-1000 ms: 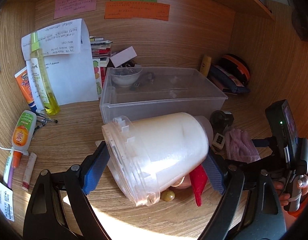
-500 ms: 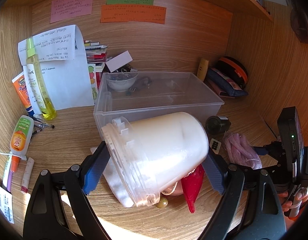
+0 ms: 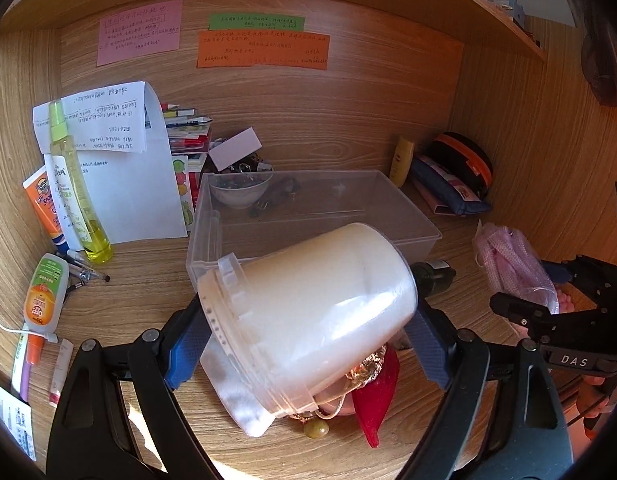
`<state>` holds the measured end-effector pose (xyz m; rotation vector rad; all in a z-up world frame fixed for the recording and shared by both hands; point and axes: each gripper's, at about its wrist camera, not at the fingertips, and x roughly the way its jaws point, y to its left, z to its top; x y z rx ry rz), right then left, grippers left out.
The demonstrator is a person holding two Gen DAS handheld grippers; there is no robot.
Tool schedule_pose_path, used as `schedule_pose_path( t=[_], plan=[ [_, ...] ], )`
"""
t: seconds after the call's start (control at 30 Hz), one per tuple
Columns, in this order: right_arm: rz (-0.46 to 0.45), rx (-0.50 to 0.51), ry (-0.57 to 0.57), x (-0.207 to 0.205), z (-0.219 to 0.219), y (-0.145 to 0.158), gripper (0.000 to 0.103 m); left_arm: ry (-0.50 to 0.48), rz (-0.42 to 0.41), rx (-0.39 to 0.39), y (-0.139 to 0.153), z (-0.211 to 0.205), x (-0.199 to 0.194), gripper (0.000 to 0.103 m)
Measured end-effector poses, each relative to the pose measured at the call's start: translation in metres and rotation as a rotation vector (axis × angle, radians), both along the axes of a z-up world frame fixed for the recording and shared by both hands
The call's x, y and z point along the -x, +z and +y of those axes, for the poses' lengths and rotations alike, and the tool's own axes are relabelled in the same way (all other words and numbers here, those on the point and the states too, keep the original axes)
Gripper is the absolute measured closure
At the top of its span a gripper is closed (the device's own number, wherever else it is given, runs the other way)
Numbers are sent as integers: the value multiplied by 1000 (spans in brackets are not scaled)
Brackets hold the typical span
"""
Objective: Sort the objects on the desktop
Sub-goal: 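Carry the cup and bagged rope into the clear box and release both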
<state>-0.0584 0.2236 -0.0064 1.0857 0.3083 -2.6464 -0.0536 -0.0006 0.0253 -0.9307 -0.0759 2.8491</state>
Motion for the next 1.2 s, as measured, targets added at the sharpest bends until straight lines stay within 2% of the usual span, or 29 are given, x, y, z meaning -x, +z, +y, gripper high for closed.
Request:
schedule_pose_path(
  t=[0.17,0.37,0.53,0.97,1.2],
  plan=[
    [61,15,21,11,-11,25,35,-2,-4,0,2,-3,16,15],
    [87,19,49,35,-31,35,36,13,-10,7,5,-10,39,16],
    [57,43,74,61,-42,34,36,11,-35,-4,5,-18,60,16],
    [-10,31,112,122,-66,18,36,13,-43,34,9,-19,102,16],
    [-45,-4,134,143,-77,7,36,5,-107,45,-4,-17,129,16]
  ],
)
